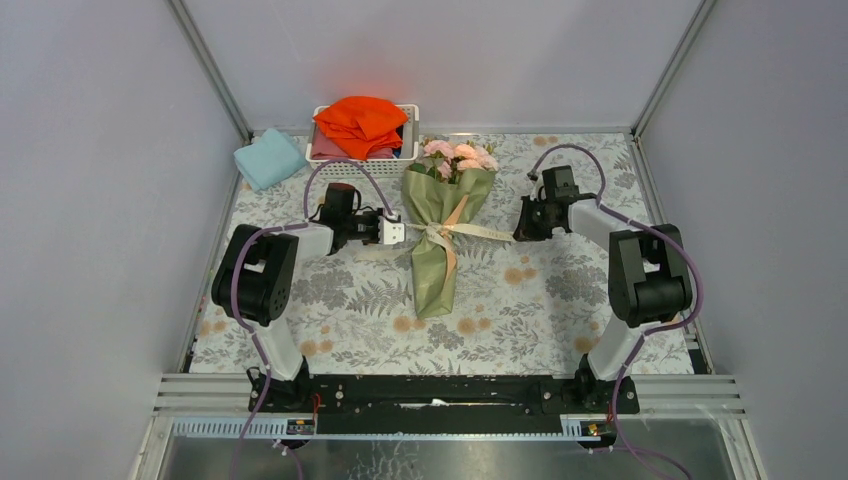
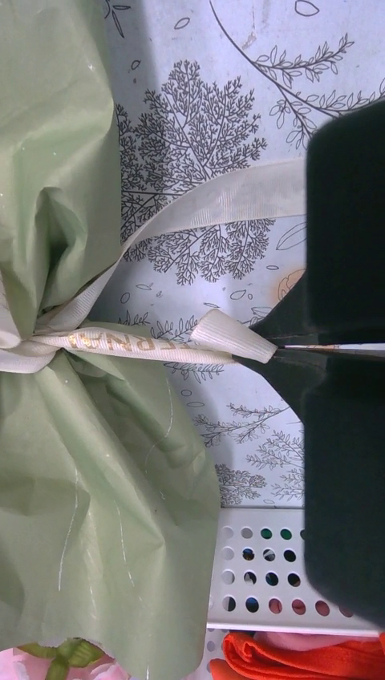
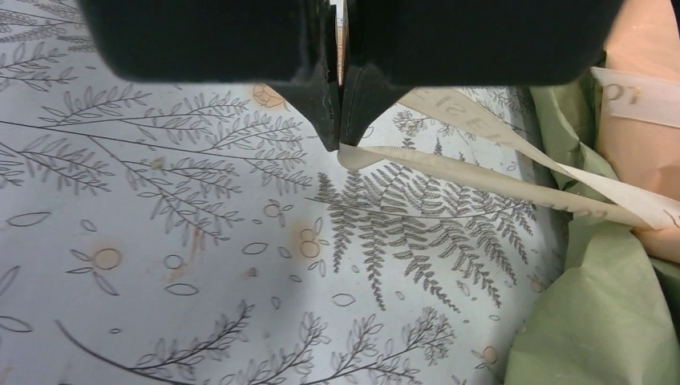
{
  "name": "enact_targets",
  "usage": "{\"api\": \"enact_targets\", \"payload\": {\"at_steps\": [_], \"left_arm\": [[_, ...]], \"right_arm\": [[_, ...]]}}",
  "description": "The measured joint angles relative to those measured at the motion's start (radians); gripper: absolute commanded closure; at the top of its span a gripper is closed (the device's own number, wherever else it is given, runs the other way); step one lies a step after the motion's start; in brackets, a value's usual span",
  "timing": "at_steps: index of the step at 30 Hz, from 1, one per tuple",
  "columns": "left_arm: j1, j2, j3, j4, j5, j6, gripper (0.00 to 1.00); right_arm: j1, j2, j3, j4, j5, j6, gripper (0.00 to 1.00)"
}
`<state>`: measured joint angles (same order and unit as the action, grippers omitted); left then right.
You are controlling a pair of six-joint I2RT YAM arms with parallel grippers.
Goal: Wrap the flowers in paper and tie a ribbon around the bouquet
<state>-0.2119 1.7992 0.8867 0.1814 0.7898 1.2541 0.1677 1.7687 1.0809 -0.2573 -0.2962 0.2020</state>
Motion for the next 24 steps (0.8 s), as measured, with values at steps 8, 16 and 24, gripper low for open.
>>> {"api": "enact_targets", "payload": {"at_steps": [8,16,24], "left_arm": [[0.003,0.0,0.0,-0.003,-0.001,0.007,1.0],[0.006,0.0,0.0,-0.004,0.0,0.039,1.0],[0.013,0.005,0.0,-0.005,0.001,0.061,1.0]], "right_arm": [[-0.037,0.032,0.0,-0.003,0.0,-0.007,1.0],[-0.066,0.043,0.0,-0.003,-0.001,-0.016,1.0],[-0.066,0.053,0.0,-0.003,-0.003,-0.025,1.0]]}}
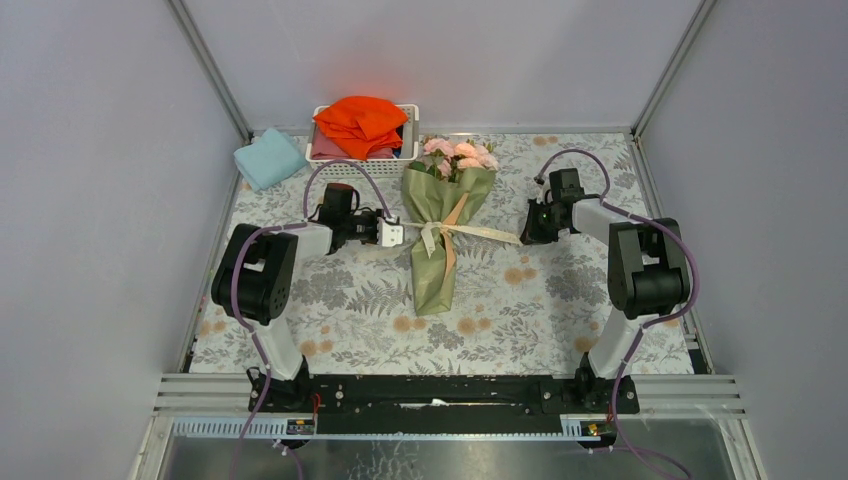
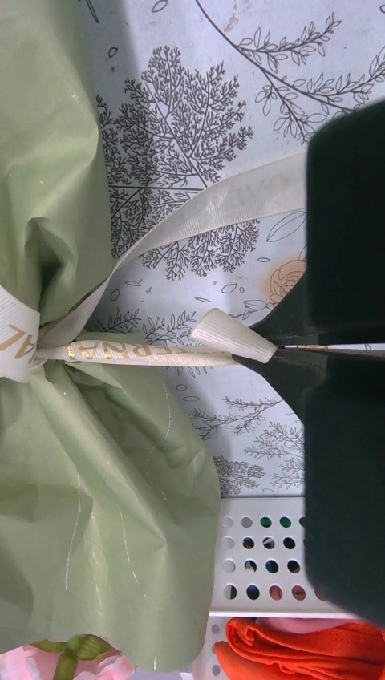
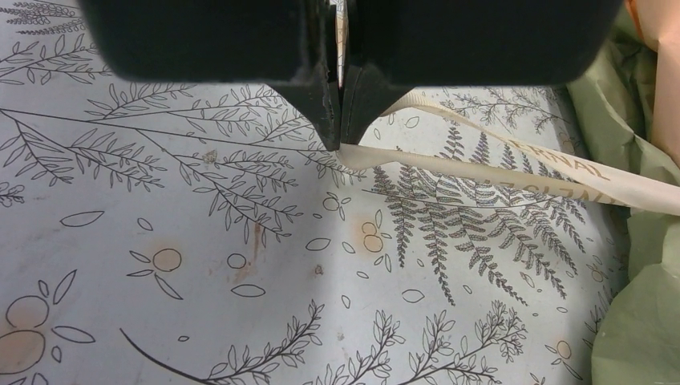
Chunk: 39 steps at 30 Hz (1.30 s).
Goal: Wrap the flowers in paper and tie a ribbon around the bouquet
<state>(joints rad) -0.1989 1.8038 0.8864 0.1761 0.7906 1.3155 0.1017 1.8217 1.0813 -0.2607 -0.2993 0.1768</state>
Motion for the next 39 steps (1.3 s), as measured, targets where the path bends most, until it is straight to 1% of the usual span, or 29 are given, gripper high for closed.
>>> {"api": "enact_targets", "payload": {"at_steps": [8,9,10,11,13,16,17,18,20,22,24,25,27,30,34,39], "left_arm": [[0.004,0.002,0.0,-0.007,0.014,0.006,1.0],[0.004,0.002,0.0,-0.013,0.015,0.009,0.84],[0.004,0.0,-0.001,-0.02,0.018,0.016,0.6],[0.004,-0.006,-0.004,-0.03,0.019,0.029,0.52],[0.01,-0.032,-0.016,-0.067,0.016,0.053,0.48],[0.031,-0.098,-0.023,-0.169,0.002,0.09,0.44],[0.037,-0.119,-0.022,-0.196,-0.003,0.102,0.41],[0.047,-0.143,-0.018,-0.235,-0.007,0.118,0.35],[0.068,-0.182,0.0,-0.311,-0.017,0.167,0.3],[0.081,-0.221,0.027,-0.404,-0.011,0.233,0.33],[0.067,-0.267,0.039,-0.464,-0.002,0.27,0.35],[0.042,-0.288,0.041,-0.48,0.002,0.276,0.35],[-0.045,-0.301,0.053,-0.491,0.016,0.288,0.34],[-0.134,-0.247,0.083,-0.492,0.041,0.32,0.34],[-0.161,-0.137,0.101,-0.436,0.031,0.322,0.36],[-0.196,-0.037,0.144,-0.351,-0.015,0.285,0.43]], "right_arm": [[-0.002,0.018,0.0,0.0,-0.008,-0.001,1.0],[-0.002,0.018,0.0,0.0,-0.01,-0.001,1.0],[0.002,0.018,0.0,0.0,-0.01,-0.002,1.0],[0.006,0.018,0.001,0.0,-0.01,-0.005,1.0],[0.024,0.018,0.004,-0.008,-0.005,-0.016,1.0],[0.052,0.018,0.023,-0.02,-0.01,-0.023,1.0],[0.062,0.018,0.031,-0.02,-0.014,-0.024,1.0],[0.072,0.018,0.041,-0.021,-0.021,-0.024,1.0],[0.091,0.018,0.064,-0.023,-0.035,-0.029,1.0],[0.101,0.018,0.075,-0.018,-0.044,-0.031,1.0],[0.109,0.018,0.076,-0.017,-0.057,-0.032,1.0],[0.109,0.018,0.076,-0.017,-0.061,-0.032,1.0],[0.11,0.018,0.076,-0.016,-0.063,-0.032,1.0],[0.11,0.018,0.068,-0.007,-0.071,-0.032,1.0],[0.11,0.018,0.051,0.006,-0.09,-0.032,1.0],[0.11,0.018,0.048,0.018,-0.112,-0.032,1.0]]}}
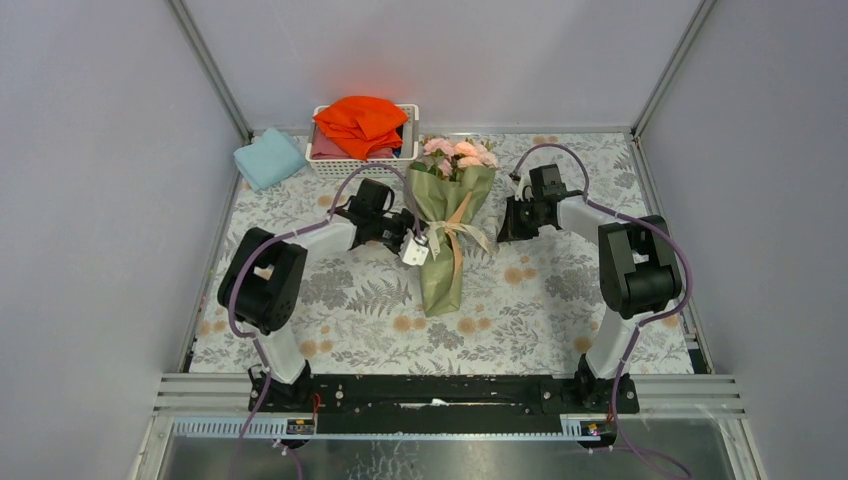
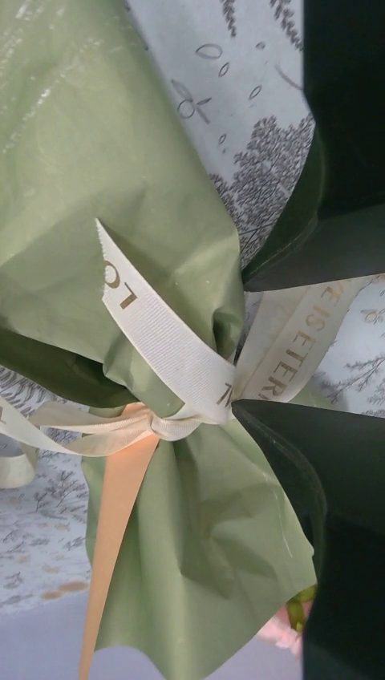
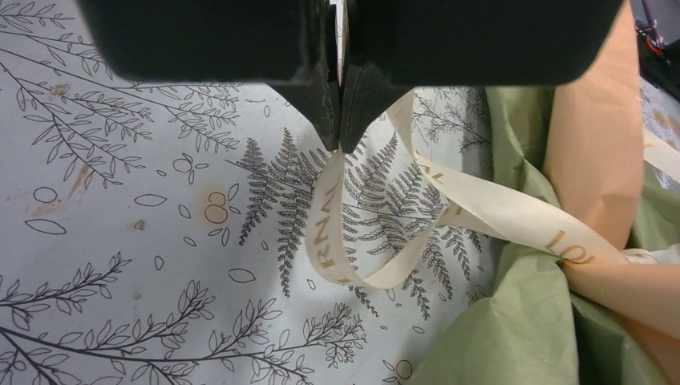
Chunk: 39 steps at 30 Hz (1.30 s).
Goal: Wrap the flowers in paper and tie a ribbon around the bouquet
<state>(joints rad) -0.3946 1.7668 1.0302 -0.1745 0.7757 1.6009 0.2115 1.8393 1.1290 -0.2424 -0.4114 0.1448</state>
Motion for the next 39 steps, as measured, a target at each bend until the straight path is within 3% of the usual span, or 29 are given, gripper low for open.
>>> {"api": "enact_targets", "payload": {"at_steps": [8,23,31,35,39], "left_arm": [[-0.026,0.008,0.008,0.06,-0.012,-0.017,0.49],[-0.056,0.034,0.087,0.042,-0.008,0.043,0.45],[-0.057,0.066,0.157,-0.121,-0.021,0.172,0.42],[-0.057,0.066,0.176,-0.234,-0.024,0.286,0.54],[-0.058,0.069,0.177,-0.311,-0.026,0.376,0.87]], "right_arm": [[0.0,0.0,-0.001,0.015,-0.01,-0.003,1.0],[0.0,0.0,-0.031,0.009,0.002,-0.008,0.92],[0.0,-0.004,-0.033,0.002,0.006,-0.008,0.94],[0.0,-0.004,-0.033,-0.001,0.008,-0.008,0.95],[0.0,-0.006,-0.033,-0.002,0.008,-0.008,0.96]]}}
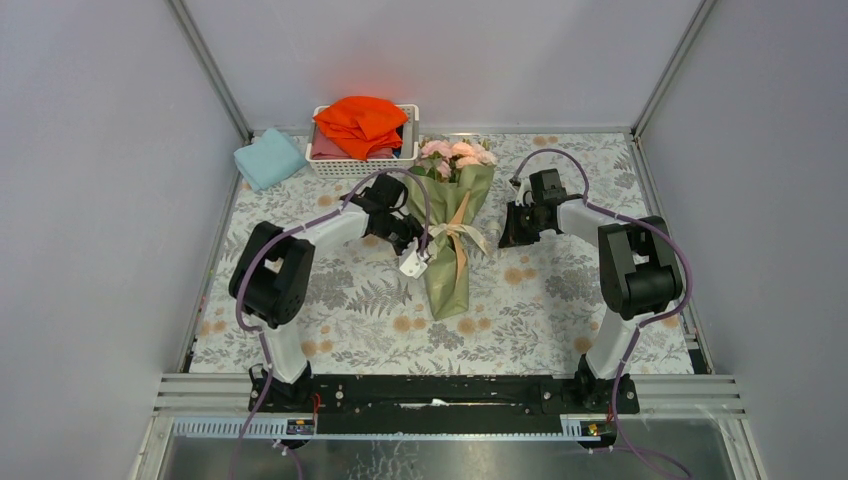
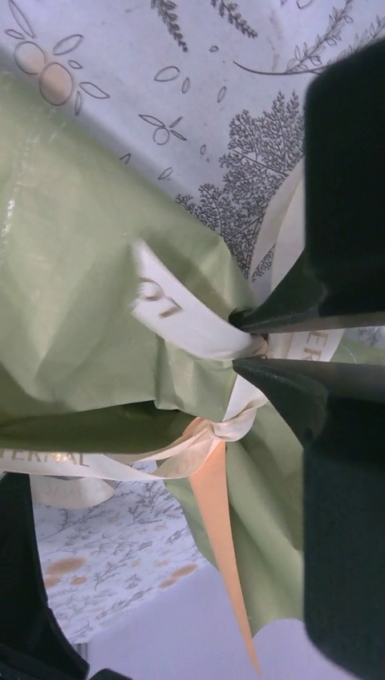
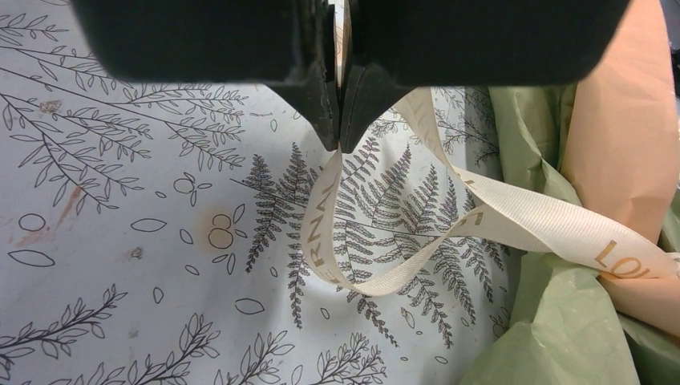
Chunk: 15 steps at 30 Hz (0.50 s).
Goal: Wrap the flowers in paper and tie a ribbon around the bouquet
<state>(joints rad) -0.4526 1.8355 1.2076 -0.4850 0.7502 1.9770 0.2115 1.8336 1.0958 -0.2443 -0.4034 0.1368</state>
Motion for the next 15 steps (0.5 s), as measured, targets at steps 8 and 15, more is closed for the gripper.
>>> {"api": "enact_targets", "payload": {"at_steps": [8,15], "left_arm": [[-0.006,0.01,0.008,-0.042,-0.006,0.063,1.0],[0.016,-0.06,-0.002,-0.087,0.034,0.047,1.0]], "right_arm": [[0.0,-0.006,-0.009,-0.002,0.002,0.0,0.96],[0.0,-0.011,-0.011,-0.016,0.032,-0.007,0.54]]}}
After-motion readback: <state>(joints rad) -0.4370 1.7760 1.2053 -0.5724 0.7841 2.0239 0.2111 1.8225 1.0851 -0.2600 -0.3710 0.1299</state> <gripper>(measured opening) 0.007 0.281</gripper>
